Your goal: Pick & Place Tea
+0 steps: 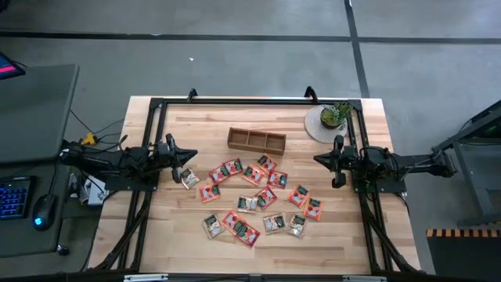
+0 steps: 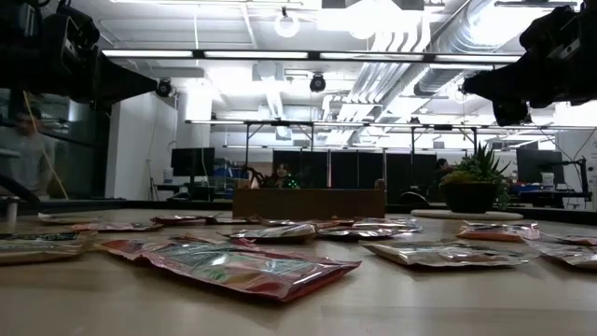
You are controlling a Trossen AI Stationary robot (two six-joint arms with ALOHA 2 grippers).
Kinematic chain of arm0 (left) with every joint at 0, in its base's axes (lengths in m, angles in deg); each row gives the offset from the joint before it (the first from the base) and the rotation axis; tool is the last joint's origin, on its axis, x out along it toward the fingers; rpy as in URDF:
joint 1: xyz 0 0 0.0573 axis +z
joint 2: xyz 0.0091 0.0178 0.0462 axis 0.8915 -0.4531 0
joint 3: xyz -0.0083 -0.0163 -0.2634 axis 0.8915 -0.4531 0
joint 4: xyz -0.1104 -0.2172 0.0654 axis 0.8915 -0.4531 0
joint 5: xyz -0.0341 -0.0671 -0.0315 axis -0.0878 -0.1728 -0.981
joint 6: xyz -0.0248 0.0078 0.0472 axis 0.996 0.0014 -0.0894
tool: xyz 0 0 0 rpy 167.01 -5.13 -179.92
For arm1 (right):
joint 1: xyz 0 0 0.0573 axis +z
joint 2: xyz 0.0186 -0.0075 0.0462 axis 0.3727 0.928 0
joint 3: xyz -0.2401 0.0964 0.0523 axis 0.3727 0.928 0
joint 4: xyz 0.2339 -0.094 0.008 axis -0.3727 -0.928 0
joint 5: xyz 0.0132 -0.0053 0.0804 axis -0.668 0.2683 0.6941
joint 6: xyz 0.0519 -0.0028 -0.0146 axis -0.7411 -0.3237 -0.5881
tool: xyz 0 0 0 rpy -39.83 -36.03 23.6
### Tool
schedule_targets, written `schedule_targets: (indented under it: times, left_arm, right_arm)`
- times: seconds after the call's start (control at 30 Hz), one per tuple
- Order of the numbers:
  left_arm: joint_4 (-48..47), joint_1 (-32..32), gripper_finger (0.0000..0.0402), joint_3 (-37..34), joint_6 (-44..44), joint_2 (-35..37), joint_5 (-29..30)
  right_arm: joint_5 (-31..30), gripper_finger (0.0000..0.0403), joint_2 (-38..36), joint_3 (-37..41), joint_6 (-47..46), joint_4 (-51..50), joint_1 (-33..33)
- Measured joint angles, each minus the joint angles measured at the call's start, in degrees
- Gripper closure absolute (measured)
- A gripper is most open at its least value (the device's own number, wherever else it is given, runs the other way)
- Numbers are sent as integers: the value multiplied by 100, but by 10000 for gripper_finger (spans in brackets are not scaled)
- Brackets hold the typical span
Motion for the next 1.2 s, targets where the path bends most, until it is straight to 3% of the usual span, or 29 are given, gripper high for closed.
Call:
schedule_targets:
  times: [0.77, 0.97, 1.2]
  left_arm:
    - [0, 0, 401, 0, 0, -1, 0]
    - [-1, 1, 401, 1, 0, -1, 0]
    - [-1, 0, 401, -1, 0, -1, 0]
  right_arm:
    - [0, 391, 0, -2, -13, 8, 0]
    - [20, 391, -2, -1, -948, 163, 0]
    - [193, 391, 42, -216, -1145, -111, 2]
